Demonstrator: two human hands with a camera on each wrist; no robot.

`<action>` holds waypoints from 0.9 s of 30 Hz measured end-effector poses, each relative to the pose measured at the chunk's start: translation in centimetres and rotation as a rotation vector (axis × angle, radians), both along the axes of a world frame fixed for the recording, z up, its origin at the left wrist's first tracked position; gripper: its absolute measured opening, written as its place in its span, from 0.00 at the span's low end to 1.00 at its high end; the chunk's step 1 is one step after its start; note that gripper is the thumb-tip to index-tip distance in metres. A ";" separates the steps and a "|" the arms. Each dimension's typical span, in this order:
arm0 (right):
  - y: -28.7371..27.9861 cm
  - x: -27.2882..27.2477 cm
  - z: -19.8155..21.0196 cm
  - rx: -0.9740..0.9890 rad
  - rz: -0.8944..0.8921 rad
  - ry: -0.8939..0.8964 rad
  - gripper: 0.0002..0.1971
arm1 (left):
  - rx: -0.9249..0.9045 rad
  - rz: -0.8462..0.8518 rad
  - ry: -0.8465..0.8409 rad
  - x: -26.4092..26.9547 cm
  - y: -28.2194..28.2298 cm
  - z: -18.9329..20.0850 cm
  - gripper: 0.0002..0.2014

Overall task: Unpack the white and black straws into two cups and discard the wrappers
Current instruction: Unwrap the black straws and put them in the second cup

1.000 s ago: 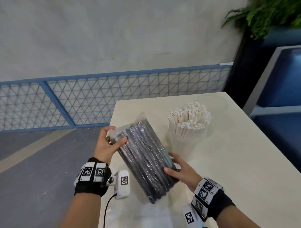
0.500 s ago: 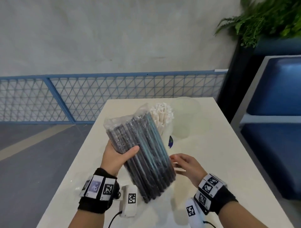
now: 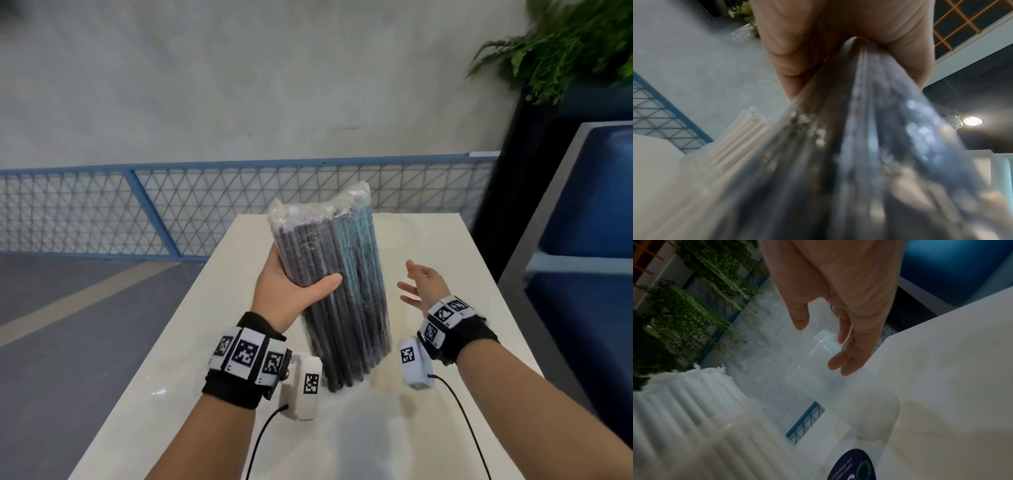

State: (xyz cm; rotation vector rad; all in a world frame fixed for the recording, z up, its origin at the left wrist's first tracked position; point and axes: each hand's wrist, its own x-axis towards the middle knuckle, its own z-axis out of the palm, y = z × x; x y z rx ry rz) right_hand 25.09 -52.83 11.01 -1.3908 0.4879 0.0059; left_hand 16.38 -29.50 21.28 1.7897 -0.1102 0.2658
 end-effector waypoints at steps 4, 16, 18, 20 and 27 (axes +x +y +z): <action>-0.2 2.4 0.1 0.017 0.002 0.035 0.31 | 0.012 0.015 -0.030 1.6 -0.1 1.1 0.32; 0.1 7.7 0.8 -0.091 -0.053 -0.045 0.16 | 0.079 -0.024 -0.001 5.5 -0.8 0.3 0.34; -0.1 7.3 1.0 -0.113 -0.066 -0.063 0.14 | 0.075 -0.023 0.005 5.7 -0.7 0.2 0.33; -0.5 6.3 0.8 -0.122 -0.071 -0.075 0.14 | 0.071 -0.025 0.011 5.7 -0.8 0.1 0.35; -2.3 0.0 0.3 -0.107 -0.128 -0.111 0.13 | 0.075 -0.046 0.019 4.7 -0.8 -0.7 0.37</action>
